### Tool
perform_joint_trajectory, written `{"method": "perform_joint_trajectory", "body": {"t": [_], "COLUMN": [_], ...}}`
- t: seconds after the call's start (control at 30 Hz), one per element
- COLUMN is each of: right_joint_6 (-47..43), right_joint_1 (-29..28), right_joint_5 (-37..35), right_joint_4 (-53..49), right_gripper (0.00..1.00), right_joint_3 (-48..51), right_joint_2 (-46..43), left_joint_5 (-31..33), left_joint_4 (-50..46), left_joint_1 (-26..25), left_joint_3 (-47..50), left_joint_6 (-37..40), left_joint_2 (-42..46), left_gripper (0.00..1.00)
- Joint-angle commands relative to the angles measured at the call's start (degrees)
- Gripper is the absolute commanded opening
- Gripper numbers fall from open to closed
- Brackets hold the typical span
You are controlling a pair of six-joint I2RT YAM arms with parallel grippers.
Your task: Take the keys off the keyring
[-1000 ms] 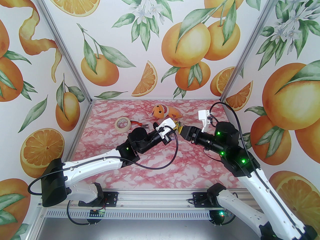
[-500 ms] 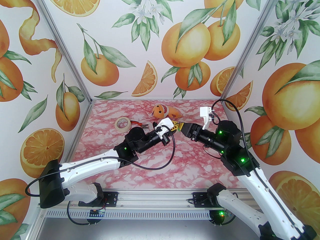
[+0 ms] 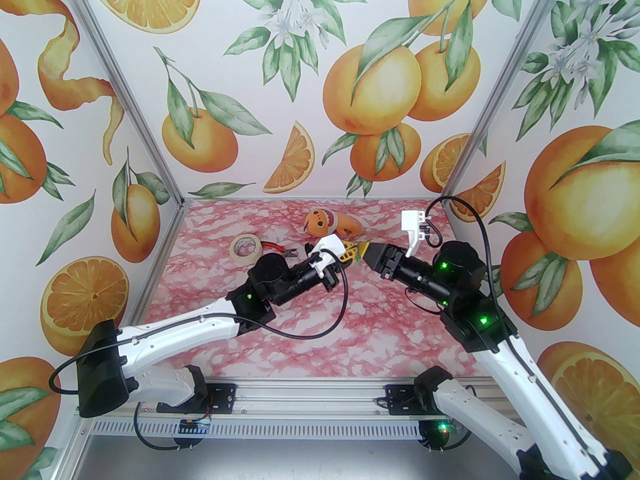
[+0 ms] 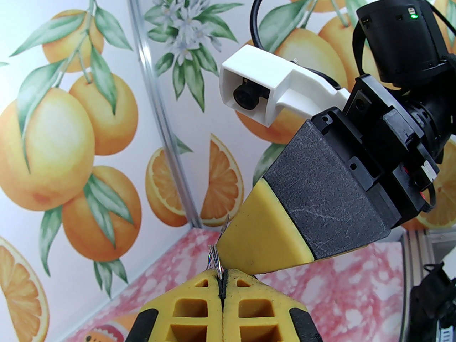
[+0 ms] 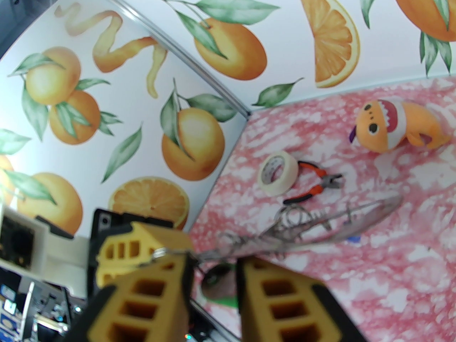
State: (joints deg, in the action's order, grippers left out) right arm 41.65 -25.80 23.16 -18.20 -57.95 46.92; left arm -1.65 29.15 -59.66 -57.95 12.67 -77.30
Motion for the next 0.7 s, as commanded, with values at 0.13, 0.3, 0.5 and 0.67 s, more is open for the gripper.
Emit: {"method": "perform_joint_trajectory", "body": {"t": [0.13,0.3,0.5,0.67], "right_joint_6": [-4.1,-5.8,-7.7,-10.8], "right_joint_1": [0.3,0.3,0.4,0.3], "right_joint_5": [0.5,1.0,1.4,2.9], "right_joint_4": [6.9,7.5,9.8,12.4], "right_gripper": [0.18,0.10,0.00,0.00], "right_joint_3": [1.7,1.9,4.8,8.6], "right_joint_2": [0.5,0.9,-1.2,-3.9], "left_joint_5": [-3.9,-4.0,-2.7,-0.9], "left_joint_4": [0.7,0.6,1.5,4.7], "left_joint_1": [-0.5,-0.5,-0.5,-0.5], "left_joint_3": [-1.1,-1.0,-0.2,1.6], "left_joint_6": [-0.4,0.1,1.2,3.2], "left_joint_2": [1.0,0.9,1.3,2.0], "left_gripper": [0.00,0.00,0.00,0.00]}}
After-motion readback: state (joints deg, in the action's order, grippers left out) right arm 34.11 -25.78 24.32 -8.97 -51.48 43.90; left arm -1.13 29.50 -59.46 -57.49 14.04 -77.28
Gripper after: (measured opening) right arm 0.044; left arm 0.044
